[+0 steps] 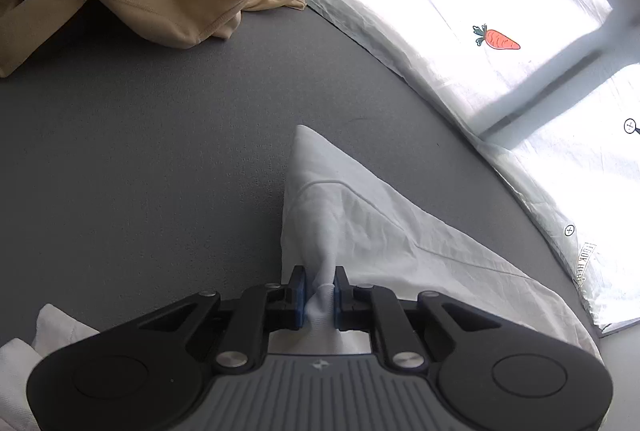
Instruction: Fold clothes
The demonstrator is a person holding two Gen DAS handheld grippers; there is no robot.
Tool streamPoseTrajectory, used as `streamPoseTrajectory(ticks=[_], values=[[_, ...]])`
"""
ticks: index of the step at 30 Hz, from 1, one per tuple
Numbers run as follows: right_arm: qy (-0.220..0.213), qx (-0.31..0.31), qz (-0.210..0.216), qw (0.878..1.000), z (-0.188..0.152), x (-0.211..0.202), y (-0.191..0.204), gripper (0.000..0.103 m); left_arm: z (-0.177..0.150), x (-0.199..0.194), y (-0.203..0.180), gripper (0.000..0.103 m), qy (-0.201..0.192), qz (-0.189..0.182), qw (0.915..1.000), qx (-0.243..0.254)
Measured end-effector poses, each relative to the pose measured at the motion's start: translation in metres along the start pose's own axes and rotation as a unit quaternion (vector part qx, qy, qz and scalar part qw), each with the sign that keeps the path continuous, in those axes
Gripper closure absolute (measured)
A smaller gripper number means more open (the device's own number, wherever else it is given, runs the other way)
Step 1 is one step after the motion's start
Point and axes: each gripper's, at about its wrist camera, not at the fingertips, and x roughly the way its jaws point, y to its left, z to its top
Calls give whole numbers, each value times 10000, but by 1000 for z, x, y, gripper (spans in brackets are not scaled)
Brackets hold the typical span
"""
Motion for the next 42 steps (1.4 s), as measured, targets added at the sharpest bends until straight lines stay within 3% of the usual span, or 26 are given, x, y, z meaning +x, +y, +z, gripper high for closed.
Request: streamPoseTrajectory(ticks=[2,4,5,7,8,9,10,11,14,15,22,25,28,31,33,38,42], values=[[-2,-3,2,10000,0,0,0,0,8,-29,-28,94,-424,-41,9982,420],[-3,5,8,10000,0,0,0,0,9,-58,-67,96,-971,28,9871,1276],[-4,7,10,10000,0,0,-1,0,5,-68,-86,96,-1244,116,9769,1733],[-5,11,13,10000,0,0,-1,0,-10,-74,-120,94,-1673,313,9482,2682],[-5,12,14,10000,0,0,-1,0,-19,-68,-131,88,-1748,408,9315,3164],[-6,13,15,10000,0,0,-1,0,-26,-60,-139,76,-1727,503,9192,3503],[-6,15,17,10000,1,-1,-1,0,-29,-46,-139,70,-1537,600,9187,3588],[-8,18,21,10000,1,-1,-1,0,-31,-35,-136,64,-1333,665,9228,3554],[-11,28,31,10000,1,-1,-1,0,-26,-14,-103,66,-706,650,9559,2776],[-11,31,35,10000,1,-1,-2,0,-23,-16,-90,65,-674,570,9643,2496],[-10,23,13,10000,1,-1,-1,0,-8,-34,-13,58,-735,340,9897,1180],[-10,23,6,10000,0,-1,0,0,-4,-40,2,58,-780,118,9932,856],[-10,24,2,10000,0,-1,0,0,1,-49,6,58,-1027,-96,9911,836],[-9,23,2,10000,0,-1,0,0,14,-61,12,58,-1435,-119,9870,716],[-9,22,1,10000,0,-1,0,0,23,-60,23,56,-1507,56,9872,525],[-8,19,0,10000,0,-1,0,0,33,-24,51,54,-808,78,9957,455],[-9,18,-1,10000,-1,-1,0,0,27,2,62,40,-411,-313,9982,301]])
